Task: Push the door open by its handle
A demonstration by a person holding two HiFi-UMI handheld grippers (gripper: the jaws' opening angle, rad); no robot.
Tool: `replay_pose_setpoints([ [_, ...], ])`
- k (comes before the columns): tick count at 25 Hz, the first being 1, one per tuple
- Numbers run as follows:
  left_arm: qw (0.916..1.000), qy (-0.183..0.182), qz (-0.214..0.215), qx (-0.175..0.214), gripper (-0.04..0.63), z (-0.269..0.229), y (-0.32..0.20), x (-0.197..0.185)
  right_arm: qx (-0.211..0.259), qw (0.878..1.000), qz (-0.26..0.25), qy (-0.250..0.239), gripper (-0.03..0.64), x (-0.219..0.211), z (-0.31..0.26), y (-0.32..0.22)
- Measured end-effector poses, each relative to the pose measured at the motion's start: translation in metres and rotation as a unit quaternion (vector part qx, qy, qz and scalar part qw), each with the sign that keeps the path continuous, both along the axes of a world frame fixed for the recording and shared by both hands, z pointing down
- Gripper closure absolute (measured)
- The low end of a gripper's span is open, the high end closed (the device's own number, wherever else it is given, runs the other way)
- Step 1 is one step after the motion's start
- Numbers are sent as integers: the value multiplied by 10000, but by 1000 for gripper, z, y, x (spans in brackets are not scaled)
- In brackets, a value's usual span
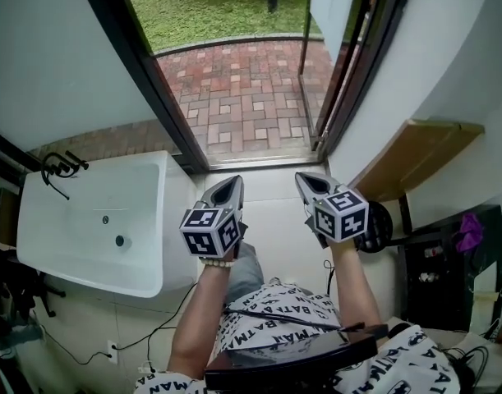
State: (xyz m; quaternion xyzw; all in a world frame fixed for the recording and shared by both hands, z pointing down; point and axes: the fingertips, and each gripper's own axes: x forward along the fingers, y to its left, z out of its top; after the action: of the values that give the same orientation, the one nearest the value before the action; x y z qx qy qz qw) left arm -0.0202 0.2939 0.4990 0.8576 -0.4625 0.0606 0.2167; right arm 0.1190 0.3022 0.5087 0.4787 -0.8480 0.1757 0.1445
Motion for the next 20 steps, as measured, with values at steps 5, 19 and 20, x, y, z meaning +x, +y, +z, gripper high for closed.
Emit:
replay_pose_setpoints([
  [5, 10000, 17, 56, 57, 611, -6, 7, 4, 34, 10000, -22, 42, 603, 0, -3, 9],
  [19, 9999, 17, 135, 104, 611, -10, 8, 16, 52, 10000, 10, -55, 603, 5, -5, 11],
  [20, 9998, 21, 138, 104, 611, -10, 8, 15, 53, 10000, 13, -51, 603, 4, -5, 11],
])
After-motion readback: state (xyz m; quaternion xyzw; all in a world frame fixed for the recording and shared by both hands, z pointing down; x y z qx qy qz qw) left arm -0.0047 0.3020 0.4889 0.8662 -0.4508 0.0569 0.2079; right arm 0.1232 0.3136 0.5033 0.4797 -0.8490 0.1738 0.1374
